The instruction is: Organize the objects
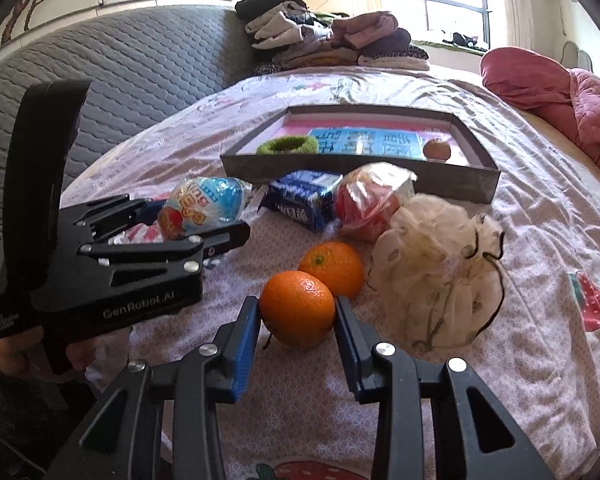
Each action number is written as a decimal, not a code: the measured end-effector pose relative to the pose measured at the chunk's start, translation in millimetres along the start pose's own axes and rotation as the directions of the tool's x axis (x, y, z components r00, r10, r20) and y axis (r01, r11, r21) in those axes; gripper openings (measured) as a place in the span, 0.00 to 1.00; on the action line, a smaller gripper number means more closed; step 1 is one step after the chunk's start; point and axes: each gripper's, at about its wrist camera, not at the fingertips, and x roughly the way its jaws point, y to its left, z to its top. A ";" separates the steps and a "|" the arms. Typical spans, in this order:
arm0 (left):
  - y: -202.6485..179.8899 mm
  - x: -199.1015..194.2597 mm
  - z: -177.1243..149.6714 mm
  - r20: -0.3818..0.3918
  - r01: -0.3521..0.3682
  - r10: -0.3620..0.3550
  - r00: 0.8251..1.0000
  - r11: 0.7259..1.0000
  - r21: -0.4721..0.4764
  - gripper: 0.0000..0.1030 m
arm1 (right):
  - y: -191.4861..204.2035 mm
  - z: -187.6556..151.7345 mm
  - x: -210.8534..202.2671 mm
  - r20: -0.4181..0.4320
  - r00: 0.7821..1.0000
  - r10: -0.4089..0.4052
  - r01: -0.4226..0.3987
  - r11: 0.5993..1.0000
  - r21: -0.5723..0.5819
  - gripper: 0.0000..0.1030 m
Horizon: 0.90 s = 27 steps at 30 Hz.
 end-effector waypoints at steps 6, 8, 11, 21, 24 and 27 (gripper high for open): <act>-1.1 -7.1 2.7 0.000 -0.029 0.029 1.000 0.999 -0.015 0.55 | -0.1 7.1 -8.9 0.042 0.999 -0.010 0.011 1.000 -0.015 0.37; 0.9 -11.2 4.6 0.009 -0.027 0.027 1.000 0.999 -0.032 0.55 | -0.9 9.5 -11.3 0.054 0.998 -0.011 0.012 1.000 -0.018 0.37; 3.4 -17.1 8.8 0.023 -0.035 0.037 0.999 0.998 -0.054 0.55 | -2.0 14.6 -15.8 0.081 0.996 -0.022 0.024 0.999 -0.025 0.37; 0.0 -28.2 16.4 0.049 -0.033 0.036 0.998 0.997 -0.076 0.55 | -12.7 28.3 -28.3 0.147 0.987 -0.064 0.067 0.998 -0.020 0.37; -0.6 -31.6 19.7 0.061 -0.030 0.035 0.998 0.996 -0.085 0.55 | -13.8 34.8 -33.1 0.172 0.982 -0.074 0.080 0.997 -0.024 0.37; -0.8 -34.7 24.3 0.072 -0.032 0.039 0.997 0.995 -0.093 0.55 | -16.4 42.0 -37.1 0.193 0.978 -0.081 0.087 0.996 -0.026 0.37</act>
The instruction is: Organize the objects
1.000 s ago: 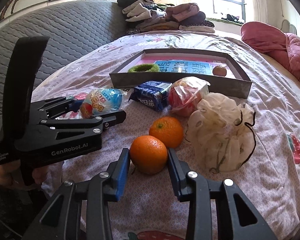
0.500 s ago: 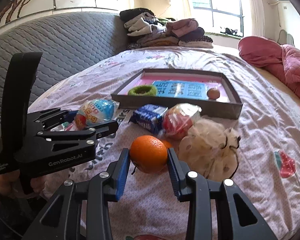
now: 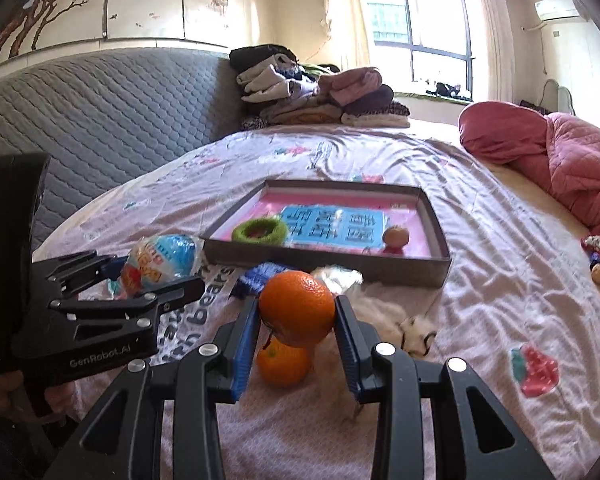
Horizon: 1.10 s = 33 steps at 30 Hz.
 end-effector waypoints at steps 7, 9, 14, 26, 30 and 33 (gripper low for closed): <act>-2.6 -4.4 15.7 0.040 -0.012 0.013 0.999 1.000 -0.019 0.55 | -8.1 15.2 -1.7 0.037 0.999 -0.018 0.018 1.000 -0.005 0.37; -2.4 -6.0 20.3 0.051 -0.012 0.013 0.999 1.000 -0.022 0.55 | -9.2 18.1 -2.6 0.046 0.999 -0.023 0.023 1.000 -0.009 0.37; -1.3 -5.7 29.6 0.061 -0.015 0.017 0.998 0.999 -0.030 0.55 | -14.3 26.0 0.9 0.053 0.998 -0.033 0.034 0.999 -0.010 0.37; -6.0 -2.5 51.2 0.093 -0.017 0.019 0.996 1.000 -0.016 0.55 | -26.7 52.6 6.7 0.103 0.993 -0.053 0.053 0.999 -0.002 0.37; -5.4 -1.5 58.6 0.103 -0.012 0.013 0.995 1.000 -0.019 0.55 | -30.4 59.3 8.5 0.115 0.992 -0.058 0.059 0.998 -0.001 0.37; -4.5 0.3 62.8 0.106 -0.013 0.014 0.994 1.000 -0.017 0.55 | -33.3 63.3 10.0 0.118 0.991 -0.063 0.063 0.998 0.002 0.37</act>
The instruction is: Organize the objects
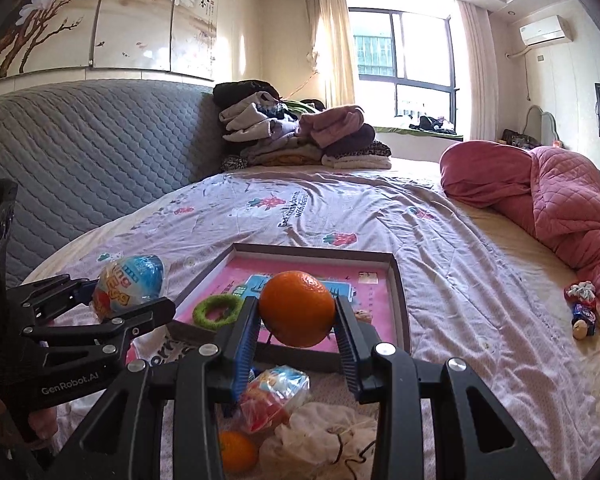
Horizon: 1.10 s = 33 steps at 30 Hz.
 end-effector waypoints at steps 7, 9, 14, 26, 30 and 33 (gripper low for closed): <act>0.9 4.7 7.3 0.013 -0.007 0.007 1.000 1.000 0.001 0.55 | -2.2 7.4 5.1 0.014 1.000 -0.015 0.016 1.000 -0.018 0.37; 1.8 6.9 9.7 0.013 -0.005 0.005 1.000 1.000 -0.003 0.55 | -2.7 10.9 6.5 0.020 1.000 -0.019 0.019 1.000 -0.020 0.37; 3.7 9.2 17.3 0.024 -0.011 0.010 1.000 1.000 0.010 0.55 | -7.4 20.5 12.6 0.032 0.999 -0.030 0.030 0.999 -0.019 0.37; 15.4 27.9 41.8 0.045 -0.035 0.034 0.998 0.999 0.023 0.55 | -13.6 46.2 33.1 0.056 0.997 -0.052 0.054 0.997 -0.046 0.37; 17.2 35.1 50.1 0.059 -0.037 0.035 0.998 0.999 0.029 0.55 | -16.6 51.5 41.3 0.052 0.997 -0.051 0.054 0.997 -0.052 0.37; 20.0 41.4 54.6 0.062 -0.043 0.041 0.997 0.999 0.031 0.55 | -17.4 55.7 48.3 0.050 0.997 -0.056 0.059 0.996 -0.060 0.37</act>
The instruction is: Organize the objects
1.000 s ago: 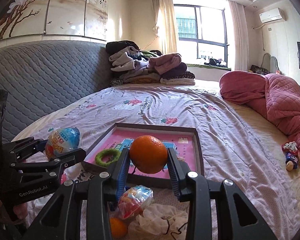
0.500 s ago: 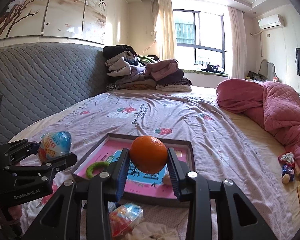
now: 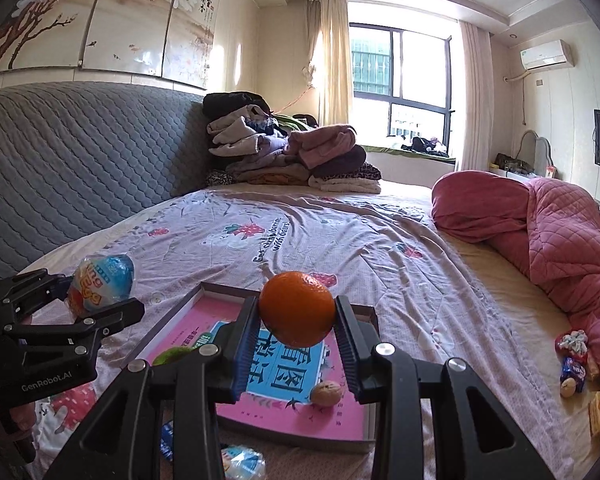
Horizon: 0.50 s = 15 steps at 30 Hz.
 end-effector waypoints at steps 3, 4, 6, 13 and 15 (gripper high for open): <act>5.4 6.3 2.9 0.004 -0.007 0.007 1.000 1.000 -0.005 0.55 | -0.2 2.3 6.2 -0.001 1.000 -0.001 0.001 1.000 -0.009 0.37; 5.9 7.8 3.2 0.005 -0.009 0.009 1.000 1.000 -0.005 0.55 | 0.1 3.1 8.3 -0.001 1.000 -0.001 0.001 1.000 -0.014 0.37; 8.8 11.4 4.0 0.007 -0.013 0.013 1.000 1.000 -0.008 0.55 | 0.2 3.9 11.0 -0.002 1.000 0.000 0.000 1.000 -0.020 0.37; 17.5 22.4 7.3 0.009 -0.028 0.028 1.000 0.999 -0.022 0.55 | 2.6 9.0 19.2 0.001 1.000 -0.001 0.001 0.999 -0.040 0.37; 20.1 26.4 7.6 0.006 -0.031 0.031 1.000 0.999 -0.028 0.55 | 3.4 10.0 21.9 -0.001 1.000 0.001 -0.001 0.999 -0.045 0.37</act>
